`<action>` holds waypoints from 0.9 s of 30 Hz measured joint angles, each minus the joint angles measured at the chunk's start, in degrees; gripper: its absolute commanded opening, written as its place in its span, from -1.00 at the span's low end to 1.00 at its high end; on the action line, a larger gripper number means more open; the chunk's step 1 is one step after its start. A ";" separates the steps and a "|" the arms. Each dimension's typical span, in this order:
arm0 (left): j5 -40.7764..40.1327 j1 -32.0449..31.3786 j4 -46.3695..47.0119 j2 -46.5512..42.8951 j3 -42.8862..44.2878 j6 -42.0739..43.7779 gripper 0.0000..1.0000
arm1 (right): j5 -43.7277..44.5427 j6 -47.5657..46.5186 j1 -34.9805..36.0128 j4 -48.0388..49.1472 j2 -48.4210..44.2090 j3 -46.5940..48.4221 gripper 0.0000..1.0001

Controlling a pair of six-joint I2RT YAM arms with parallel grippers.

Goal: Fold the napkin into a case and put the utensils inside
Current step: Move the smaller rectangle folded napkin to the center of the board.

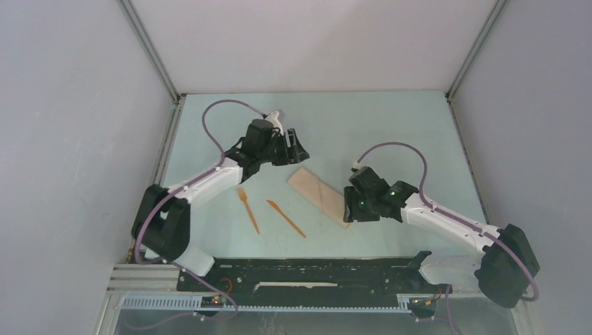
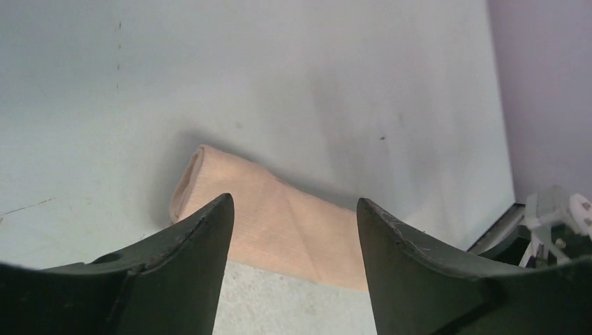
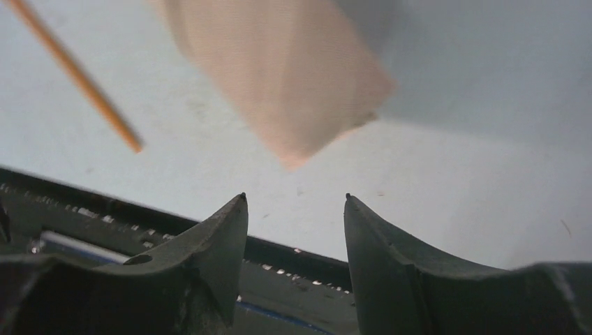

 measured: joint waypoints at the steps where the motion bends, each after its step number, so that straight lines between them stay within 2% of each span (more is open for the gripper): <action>1: -0.07 0.00 -0.02 -2.54 -0.46 0.20 0.44 | 1.44 -0.15 2.23 -1.36 0.07 2.12 0.25; 6: -1.57 0.02 0.35 -13.40 -6.97 -0.20 0.49 | 3.63 -0.46 11.15 -3.15 3.23 11.17 0.24; 13: -4.20 1.68 -3.04 -27.32 -15.37 -0.74 0.53 | -4.94 4.87 15.63 8.61 15.72 11.39 0.24; 16: -4.76 2.49 -4.33 -34.03 -17.33 -0.92 0.54 | -6.88 9.11 15.19 15.10 18.78 8.63 0.25; 20: -3.96 2.54 -4.42 -41.97 -20.22 -2.47 0.54 | -8.66 15.21 12.17 24.24 18.93 -0.39 0.26; 27: -0.85 2.54 -4.66 -46.82 -24.57 -4.35 0.53 | -7.32 19.37 6.16 32.98 18.23 -3.67 0.27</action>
